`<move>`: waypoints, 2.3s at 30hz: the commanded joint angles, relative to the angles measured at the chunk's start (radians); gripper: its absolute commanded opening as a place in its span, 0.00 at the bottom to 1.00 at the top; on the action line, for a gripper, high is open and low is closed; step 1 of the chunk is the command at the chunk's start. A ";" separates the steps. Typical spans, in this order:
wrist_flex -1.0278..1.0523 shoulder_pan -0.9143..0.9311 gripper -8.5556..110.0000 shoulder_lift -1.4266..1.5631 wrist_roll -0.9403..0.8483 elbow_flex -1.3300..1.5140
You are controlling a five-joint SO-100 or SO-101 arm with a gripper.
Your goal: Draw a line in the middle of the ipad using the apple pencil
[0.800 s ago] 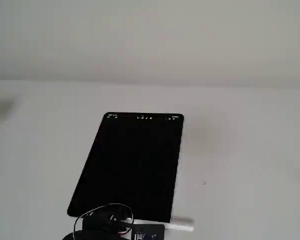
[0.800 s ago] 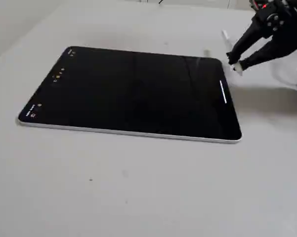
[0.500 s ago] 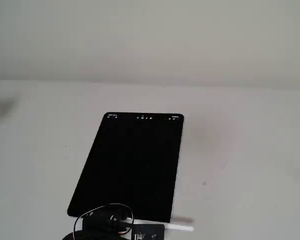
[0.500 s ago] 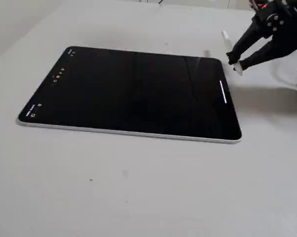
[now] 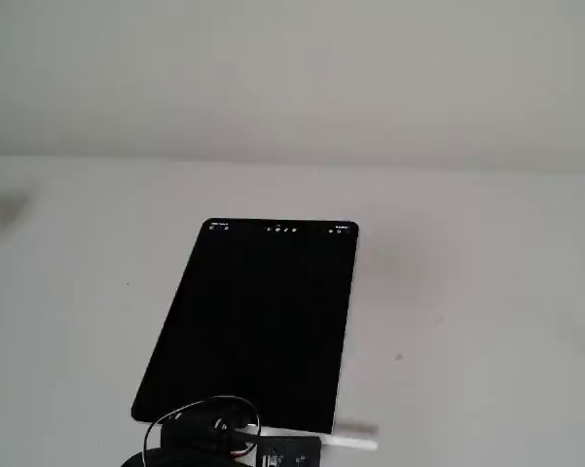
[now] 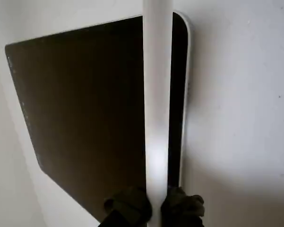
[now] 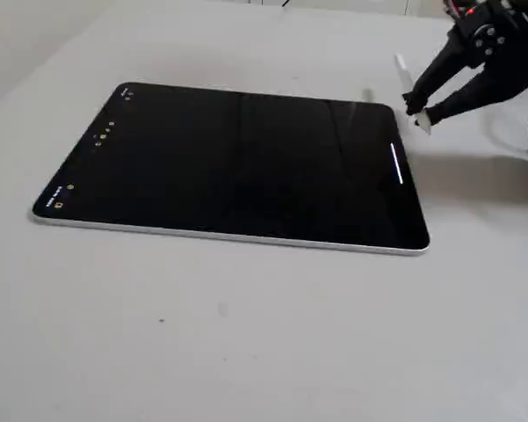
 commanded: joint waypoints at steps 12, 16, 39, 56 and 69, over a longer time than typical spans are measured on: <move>0.000 -0.005 0.07 0.015 -0.002 -0.006; 0.000 -0.005 0.07 0.015 -0.002 -0.006; -0.067 -0.009 0.07 0.015 -0.164 0.009; -0.620 -0.233 0.07 -0.054 -0.831 0.091; -2.092 -0.140 0.07 -1.500 -1.206 -0.167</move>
